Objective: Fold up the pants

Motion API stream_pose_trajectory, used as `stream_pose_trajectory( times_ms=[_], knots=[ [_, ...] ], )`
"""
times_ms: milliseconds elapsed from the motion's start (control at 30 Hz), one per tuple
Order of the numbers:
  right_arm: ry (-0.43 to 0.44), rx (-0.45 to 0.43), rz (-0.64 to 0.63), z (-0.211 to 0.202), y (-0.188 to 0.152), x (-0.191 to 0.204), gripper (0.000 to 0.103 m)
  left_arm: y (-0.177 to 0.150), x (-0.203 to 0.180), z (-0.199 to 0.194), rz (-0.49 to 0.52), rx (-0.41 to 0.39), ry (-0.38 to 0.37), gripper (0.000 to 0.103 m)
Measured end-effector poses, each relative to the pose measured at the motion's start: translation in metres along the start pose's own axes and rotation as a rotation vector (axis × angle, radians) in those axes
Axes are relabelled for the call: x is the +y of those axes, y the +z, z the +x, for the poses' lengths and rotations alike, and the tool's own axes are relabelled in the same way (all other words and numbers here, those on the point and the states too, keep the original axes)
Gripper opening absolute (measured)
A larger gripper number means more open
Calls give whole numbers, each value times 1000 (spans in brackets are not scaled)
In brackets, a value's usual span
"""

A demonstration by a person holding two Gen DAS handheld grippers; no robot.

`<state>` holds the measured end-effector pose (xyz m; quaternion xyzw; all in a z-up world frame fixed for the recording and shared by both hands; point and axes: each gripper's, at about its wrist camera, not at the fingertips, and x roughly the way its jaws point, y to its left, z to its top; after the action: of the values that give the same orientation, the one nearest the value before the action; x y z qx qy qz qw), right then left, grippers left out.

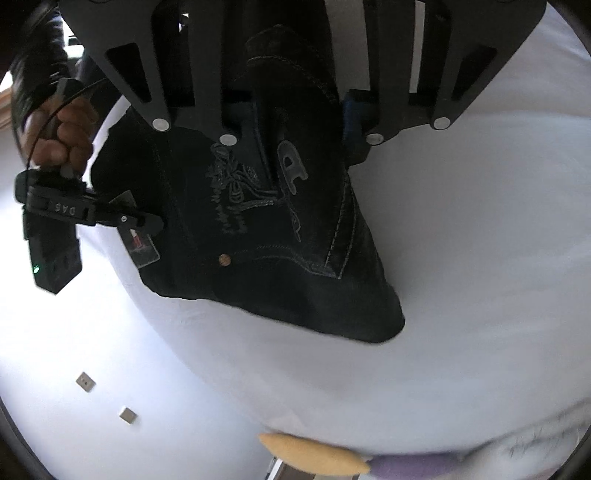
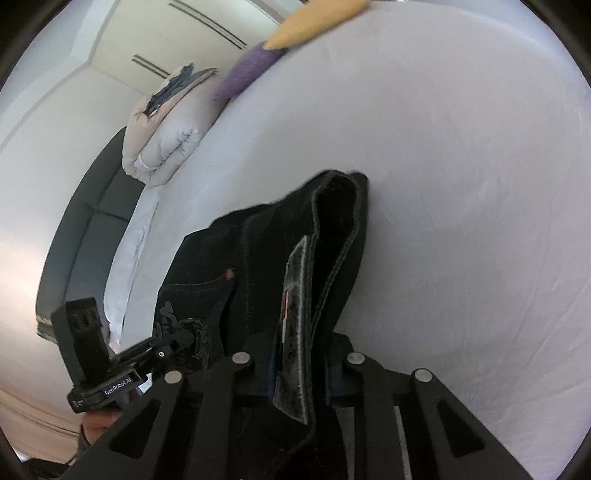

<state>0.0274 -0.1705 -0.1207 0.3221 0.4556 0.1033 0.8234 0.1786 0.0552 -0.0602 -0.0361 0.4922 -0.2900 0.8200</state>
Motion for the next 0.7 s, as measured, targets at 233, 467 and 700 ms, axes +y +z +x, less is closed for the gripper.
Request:
stream_pose_trajectory(
  times_ms=[233, 467, 700],
  knots=[
    [1, -49, -45, -19, 27, 14, 19, 19, -16, -19, 82, -59, 33, 27],
    [-37, -75, -64, -20, 77, 10, 19, 57, -18, -2, 132, -73, 60, 27],
    [-40, -84, -15, -1, 123, -18, 19, 95, -14, 44, 132, -58, 72, 27]
  ],
)
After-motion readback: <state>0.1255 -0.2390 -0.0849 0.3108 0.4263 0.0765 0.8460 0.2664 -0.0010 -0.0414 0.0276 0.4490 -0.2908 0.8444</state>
